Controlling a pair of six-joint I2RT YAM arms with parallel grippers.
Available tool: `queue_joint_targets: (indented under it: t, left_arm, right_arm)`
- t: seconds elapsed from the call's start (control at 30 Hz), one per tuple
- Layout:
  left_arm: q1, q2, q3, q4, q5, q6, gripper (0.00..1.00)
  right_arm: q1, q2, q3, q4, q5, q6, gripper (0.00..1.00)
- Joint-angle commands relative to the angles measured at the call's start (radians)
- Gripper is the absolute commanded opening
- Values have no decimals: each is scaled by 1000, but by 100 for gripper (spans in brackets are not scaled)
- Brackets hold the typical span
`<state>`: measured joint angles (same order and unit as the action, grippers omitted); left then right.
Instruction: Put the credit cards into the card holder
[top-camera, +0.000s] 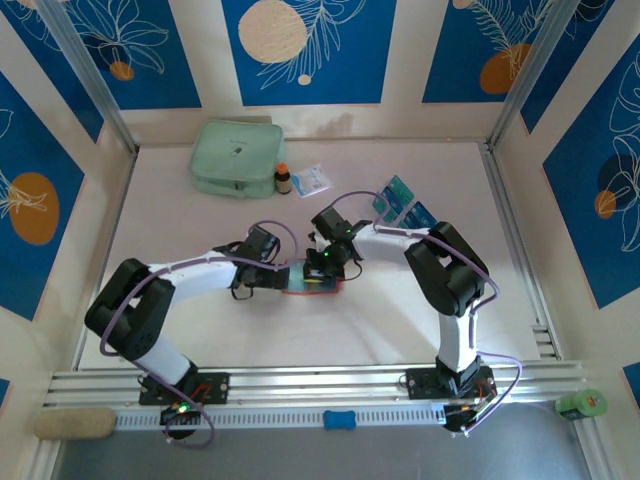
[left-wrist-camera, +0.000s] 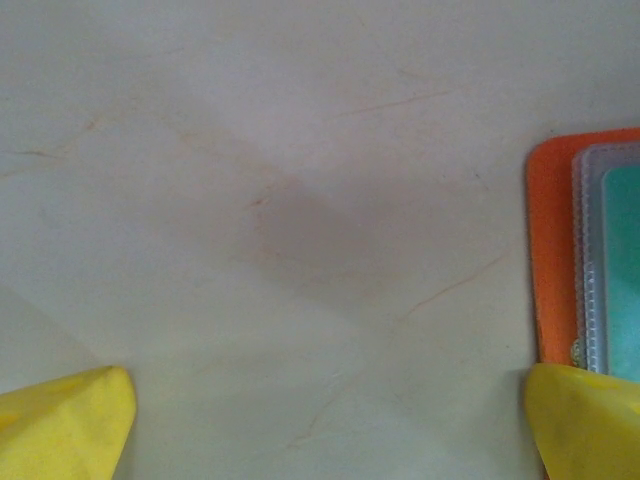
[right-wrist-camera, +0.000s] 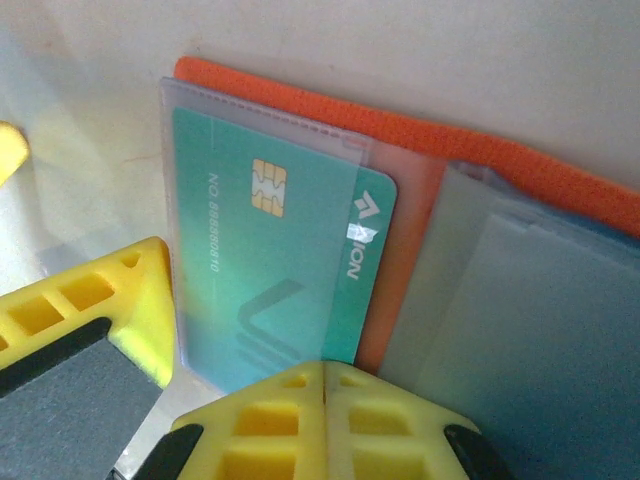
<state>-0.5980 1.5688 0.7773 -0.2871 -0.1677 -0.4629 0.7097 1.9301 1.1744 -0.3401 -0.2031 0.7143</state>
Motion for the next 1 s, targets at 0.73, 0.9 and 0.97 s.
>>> queue_joint_targets:
  t: [0.73, 0.9, 0.97]
  left_arm:
    - [15, -184, -16, -78, -21, -41, 100]
    - [21, -158, -31, -73, -28, -41, 100]
    - [21, -152, -38, -66, -25, -40, 100]
  right_arm:
    - [-36, -93, -13, -67, -1, -16, 0]
    - [-23, -72, -15, -57, 1, -12, 0]
    - [-22, -68, -18, -53, 2, -9, 0]
